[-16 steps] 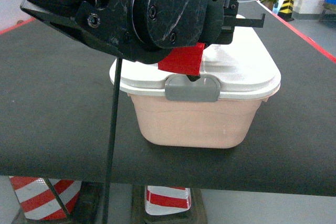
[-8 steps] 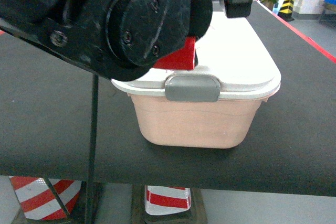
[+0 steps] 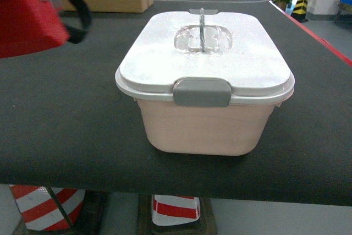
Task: Pick capacitor and pack into box
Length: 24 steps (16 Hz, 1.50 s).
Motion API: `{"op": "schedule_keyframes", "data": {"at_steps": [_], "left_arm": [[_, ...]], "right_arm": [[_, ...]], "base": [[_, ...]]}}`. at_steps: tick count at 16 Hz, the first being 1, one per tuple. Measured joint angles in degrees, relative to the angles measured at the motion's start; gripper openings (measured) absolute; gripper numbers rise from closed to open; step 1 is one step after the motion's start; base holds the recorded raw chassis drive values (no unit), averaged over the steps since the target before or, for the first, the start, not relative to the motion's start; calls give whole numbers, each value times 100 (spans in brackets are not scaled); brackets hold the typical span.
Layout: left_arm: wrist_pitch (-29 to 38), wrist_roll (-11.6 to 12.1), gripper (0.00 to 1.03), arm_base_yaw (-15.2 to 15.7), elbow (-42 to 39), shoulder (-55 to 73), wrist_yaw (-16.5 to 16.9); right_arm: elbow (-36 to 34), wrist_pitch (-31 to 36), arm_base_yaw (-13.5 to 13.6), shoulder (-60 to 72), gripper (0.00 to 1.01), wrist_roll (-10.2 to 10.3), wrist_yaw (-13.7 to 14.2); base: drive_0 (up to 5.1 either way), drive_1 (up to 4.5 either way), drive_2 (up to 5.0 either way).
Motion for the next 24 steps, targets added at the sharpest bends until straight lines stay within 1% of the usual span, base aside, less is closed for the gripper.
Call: {"op": "schedule_keyframes", "data": {"at_steps": [1, 2, 3, 4, 5, 7, 8, 9, 10, 11, 12, 13, 15, 17, 19, 20, 21, 22, 23, 24], "left_arm": [[306, 492, 98, -52, -662, -597, -315], [616, 828, 98, -151, -1209, -986, -662], [807, 1029, 98, -264, -1729, -1272, -1054], [992, 1043, 98, -374, -2223, -1443, -1506], [935, 1008, 98, -426, -2588, -1545, -1886], [931, 984, 98, -417, -2634, -1545, -1943], [-232, 658, 90, -197, -2656, -1943, -1040], [-1019, 181, 78, 142, -2931, -2614, 57], [-1403, -142, 65, 470, -3259, -3220, 815], [-1565, -317, 52, 761, -3528, -3585, 1311], [-1709, -376, 40, 992, -3746, -3853, 1676], [-1853, -413, 27, 1213, -3921, -4164, 1947], [-2142, -472, 2, 1624, -4157, -4806, 2341], [-2500, -490, 2, 1956, -4382, -5324, 2667], [-2852, -487, 2, 2201, -4513, -5842, 2944], [-2944, -490, 2, 2319, -4579, -6052, 3042], [-2774, -490, 2, 2404, -4752, -6089, 3121], [-2990, -487, 2, 2531, -4750, -6247, 3261], [-3281, -487, 2, 3001, -4750, -6566, 3731], [-3469, -494, 2, 3097, -4752, -6808, 3718]], "right_arm": [[0, 0, 0, 0, 98, 0, -2], [0, 0, 0, 0, 98, 0, -2], [0, 0, 0, 0, 98, 0, 0], [0, 2, 0, 0, 98, 0, -2], [0, 0, 0, 0, 98, 0, 0], [0, -2, 0, 0, 98, 0, -2], [0, 2, 0, 0, 98, 0, -9], [0, 0, -2, 0, 98, 0, 0], [0, 0, 0, 0, 98, 0, -2], [0, 2, 0, 0, 98, 0, -4], [0, 0, 0, 0, 98, 0, -2], [0, 0, 0, 0, 98, 0, 0], [0, 0, 0, 0, 98, 0, -2], [0, 2, 0, 0, 98, 0, -2], [0, 2, 0, 0, 98, 0, -2], [0, 2, 0, 0, 98, 0, 0], [0, 2, 0, 0, 98, 0, -2], [0, 2, 0, 0, 98, 0, -2], [0, 0, 0, 0, 98, 0, 0], [0, 0, 0, 0, 98, 0, -2]], "base": [[0, 0, 0], [0, 0, 0], [0, 0, 0], [0, 0, 0], [0, 0, 0], [0, 0, 0], [0, 0, 0], [0, 0, 0], [0, 0, 0], [0, 0, 0], [0, 0, 0], [0, 0, 0], [0, 0, 0], [0, 0, 0], [0, 0, 0], [0, 0, 0], [0, 0, 0], [0, 0, 0], [0, 0, 0], [0, 0, 0]]}}
